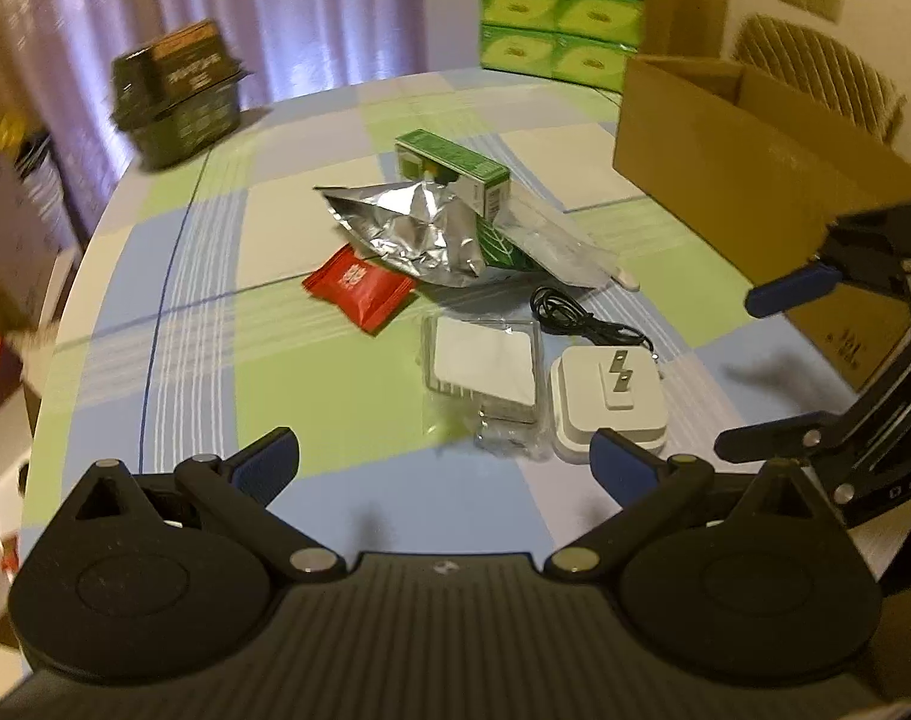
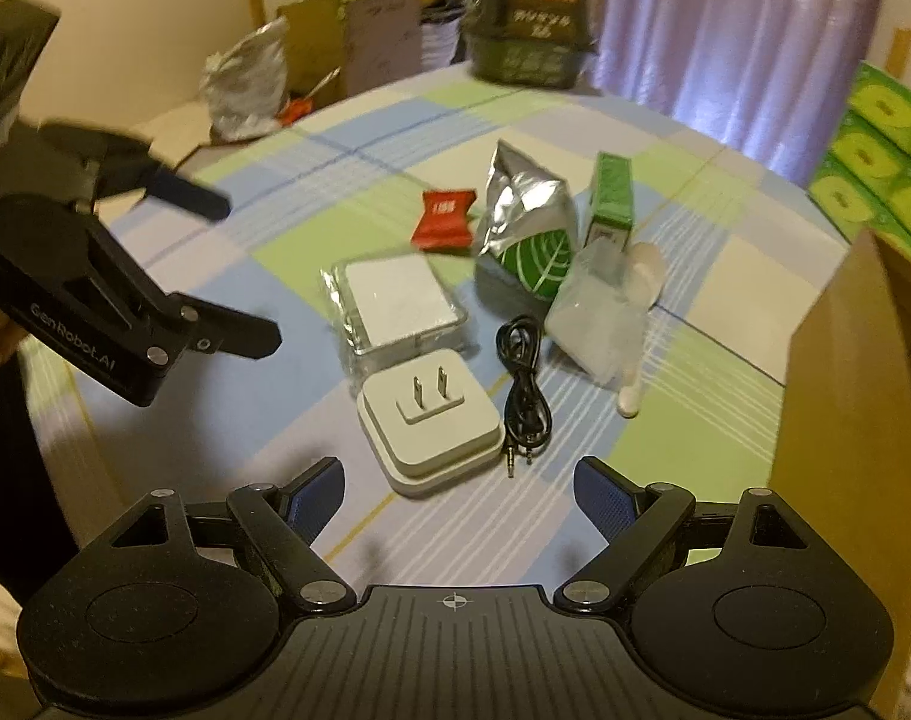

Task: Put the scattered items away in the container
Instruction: 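Return both tools to the table toward the charger and wrapped pad, then grasp the white plug charger with the right tool while the left tool grasps the wrapped pad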

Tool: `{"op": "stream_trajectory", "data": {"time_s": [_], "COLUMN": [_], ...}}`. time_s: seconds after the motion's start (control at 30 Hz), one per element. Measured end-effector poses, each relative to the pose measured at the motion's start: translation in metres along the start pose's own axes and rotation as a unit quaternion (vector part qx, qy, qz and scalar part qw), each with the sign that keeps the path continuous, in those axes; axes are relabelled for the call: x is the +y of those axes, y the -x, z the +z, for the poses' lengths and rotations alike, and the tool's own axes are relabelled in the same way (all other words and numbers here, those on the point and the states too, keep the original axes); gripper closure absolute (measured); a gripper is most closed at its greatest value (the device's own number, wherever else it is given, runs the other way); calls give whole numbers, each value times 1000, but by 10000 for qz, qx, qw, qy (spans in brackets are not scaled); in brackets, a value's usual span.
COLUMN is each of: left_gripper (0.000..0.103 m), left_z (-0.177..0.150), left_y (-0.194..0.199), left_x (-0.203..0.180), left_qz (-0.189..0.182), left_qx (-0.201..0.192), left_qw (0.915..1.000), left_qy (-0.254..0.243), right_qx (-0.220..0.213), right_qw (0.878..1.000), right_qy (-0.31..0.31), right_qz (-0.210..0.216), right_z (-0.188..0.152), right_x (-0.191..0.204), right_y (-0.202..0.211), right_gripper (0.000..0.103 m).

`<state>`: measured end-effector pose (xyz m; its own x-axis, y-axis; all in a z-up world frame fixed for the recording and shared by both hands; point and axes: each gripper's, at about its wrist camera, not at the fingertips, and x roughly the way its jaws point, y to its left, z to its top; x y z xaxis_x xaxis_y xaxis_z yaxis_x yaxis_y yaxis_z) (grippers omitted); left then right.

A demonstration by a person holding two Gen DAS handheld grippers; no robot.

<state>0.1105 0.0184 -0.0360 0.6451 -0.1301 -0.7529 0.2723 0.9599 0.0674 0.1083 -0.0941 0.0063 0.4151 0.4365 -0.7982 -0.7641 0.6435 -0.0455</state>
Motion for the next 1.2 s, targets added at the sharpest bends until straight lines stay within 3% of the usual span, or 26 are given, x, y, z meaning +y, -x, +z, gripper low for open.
{"op": "stream_trajectory", "data": {"time_s": [0.2, 0.23, 0.27, 0.6, 0.77, 1.2], "left_gripper": [2, 2, 2, 2, 2, 2], "left_z": [0, -1, -2, -6, -3, 4], "left_y": [-14, -15, -16, -24, -28, -31], "left_x": [2, 2, 3, 9, 9, 8], "left_qz": [-137, -149, -159, -288, -360, -300], "left_qx": [-69, -87, -96, -159, -182, -169], "left_qw": [9995, 9994, 9994, 9990, 9988, 9986], "left_qy": [-284, -295, -304, -309, -274, -400], "right_qx": [110, 142, 196, 390, 403, 262], "right_qw": [9986, 9980, 9971, 9860, 9871, 9815], "right_qy": [432, 524, 628, 1433, 1306, 1736], "right_qz": [285, 336, 386, 755, 828, 758], "right_z": [8, 9, 11, 24, 31, 31], "right_x": [-3, -3, -3, 1, -4, -1], "right_y": [-25, -29, -34, -67, -71, -77], "right_gripper": [15, 27, 32, 31, 32, 30]}}
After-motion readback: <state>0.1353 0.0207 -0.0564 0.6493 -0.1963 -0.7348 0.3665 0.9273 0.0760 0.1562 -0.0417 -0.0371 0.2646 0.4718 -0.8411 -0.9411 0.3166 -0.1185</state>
